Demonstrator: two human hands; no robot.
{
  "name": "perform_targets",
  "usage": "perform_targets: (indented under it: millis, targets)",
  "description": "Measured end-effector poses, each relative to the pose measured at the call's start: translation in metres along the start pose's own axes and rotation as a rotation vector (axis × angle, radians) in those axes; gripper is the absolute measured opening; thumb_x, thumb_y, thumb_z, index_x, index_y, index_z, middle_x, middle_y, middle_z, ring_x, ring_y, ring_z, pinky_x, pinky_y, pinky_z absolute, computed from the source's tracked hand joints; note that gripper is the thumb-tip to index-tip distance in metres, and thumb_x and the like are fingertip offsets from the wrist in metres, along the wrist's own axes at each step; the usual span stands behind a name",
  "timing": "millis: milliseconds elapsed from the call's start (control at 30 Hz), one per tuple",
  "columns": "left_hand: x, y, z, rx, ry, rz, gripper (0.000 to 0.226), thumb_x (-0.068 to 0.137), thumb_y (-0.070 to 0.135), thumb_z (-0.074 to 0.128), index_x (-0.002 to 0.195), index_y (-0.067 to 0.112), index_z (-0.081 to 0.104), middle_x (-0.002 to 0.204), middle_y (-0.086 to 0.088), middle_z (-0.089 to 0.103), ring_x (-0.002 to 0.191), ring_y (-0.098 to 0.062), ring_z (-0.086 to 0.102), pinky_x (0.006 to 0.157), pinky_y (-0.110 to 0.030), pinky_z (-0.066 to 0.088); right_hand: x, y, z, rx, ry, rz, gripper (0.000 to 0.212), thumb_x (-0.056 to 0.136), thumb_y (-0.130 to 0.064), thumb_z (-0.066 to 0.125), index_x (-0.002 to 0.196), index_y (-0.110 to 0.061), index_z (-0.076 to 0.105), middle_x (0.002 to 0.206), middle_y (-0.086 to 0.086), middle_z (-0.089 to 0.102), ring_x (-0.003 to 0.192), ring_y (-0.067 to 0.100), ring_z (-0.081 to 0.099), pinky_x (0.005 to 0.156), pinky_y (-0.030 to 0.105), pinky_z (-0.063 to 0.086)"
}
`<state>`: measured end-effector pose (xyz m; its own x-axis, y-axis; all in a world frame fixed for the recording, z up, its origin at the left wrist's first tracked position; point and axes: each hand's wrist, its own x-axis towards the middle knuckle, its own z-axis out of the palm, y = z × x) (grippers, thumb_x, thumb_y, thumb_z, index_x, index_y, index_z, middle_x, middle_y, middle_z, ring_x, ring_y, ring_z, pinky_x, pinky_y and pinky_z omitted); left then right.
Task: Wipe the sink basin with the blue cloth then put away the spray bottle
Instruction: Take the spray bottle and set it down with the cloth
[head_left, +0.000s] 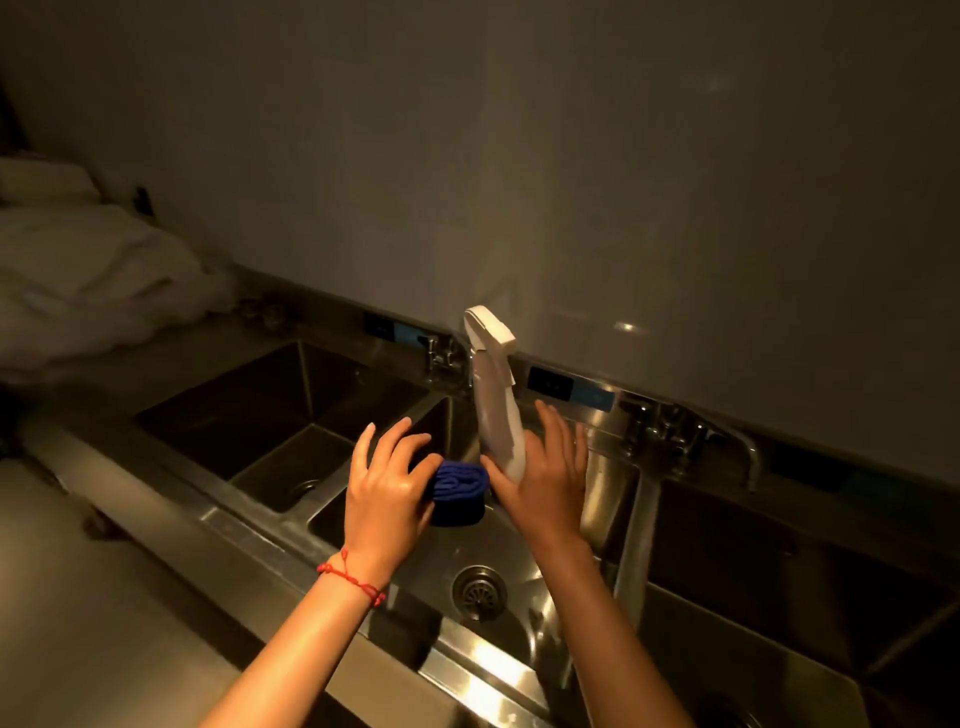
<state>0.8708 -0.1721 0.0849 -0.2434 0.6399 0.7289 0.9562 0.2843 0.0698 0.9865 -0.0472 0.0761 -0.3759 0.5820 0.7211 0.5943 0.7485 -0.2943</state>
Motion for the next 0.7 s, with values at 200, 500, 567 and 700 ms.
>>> perform_targets:
  millis: [200, 500, 567, 700]
  targets:
    - [0.005, -0.075, -0.003, 0.05, -0.001, -0.024, 0.05, 0.038, 0.008, 0.09, 0.085, 0.009, 0.073, 0.098, -0.015, 0.07, 0.105, -0.038, 0.061, 0.095, -0.061, 0.035, 0.019, -0.054, 0.054, 0.054, -0.027, -0.02, 0.047, 0.065, -0.034, 0.084, 0.097, -0.003, 0.069, 0.131, 0.018, 0.057, 0.125, 0.034, 0.051, 0.108, 0.051, 0.027]
    - [0.011, -0.162, 0.015, 0.1, -0.016, -0.12, 0.05, 0.039, 0.006, 0.09, 0.087, 0.011, 0.073, 0.101, -0.013, 0.07, 0.108, -0.035, 0.06, 0.099, -0.057, 0.03, 0.049, -0.108, 0.133, 0.151, -0.078, -0.069, 0.044, 0.067, -0.035, 0.082, 0.095, -0.003, 0.069, 0.132, 0.017, 0.056, 0.125, 0.032, 0.051, 0.11, 0.051, 0.027]
    - [0.016, -0.179, 0.021, 0.119, -0.017, -0.137, 0.051, 0.039, 0.006, 0.09, 0.086, 0.011, 0.073, 0.1, -0.013, 0.07, 0.107, -0.035, 0.06, 0.099, -0.057, 0.031, 0.059, -0.118, 0.152, 0.172, -0.086, -0.081, 0.044, 0.068, -0.036, 0.082, 0.095, -0.004, 0.069, 0.133, 0.017, 0.055, 0.127, 0.032, 0.05, 0.11, 0.052, 0.027]
    - [0.027, -0.209, 0.032, 0.164, -0.033, -0.184, 0.051, 0.038, 0.006, 0.091, 0.086, 0.01, 0.073, 0.099, -0.014, 0.07, 0.107, -0.036, 0.061, 0.097, -0.058, 0.033, 0.079, -0.134, 0.189, 0.205, -0.13, -0.115, 0.044, 0.068, -0.035, 0.082, 0.098, -0.004, 0.069, 0.135, 0.017, 0.054, 0.128, 0.032, 0.048, 0.111, 0.05, 0.025]
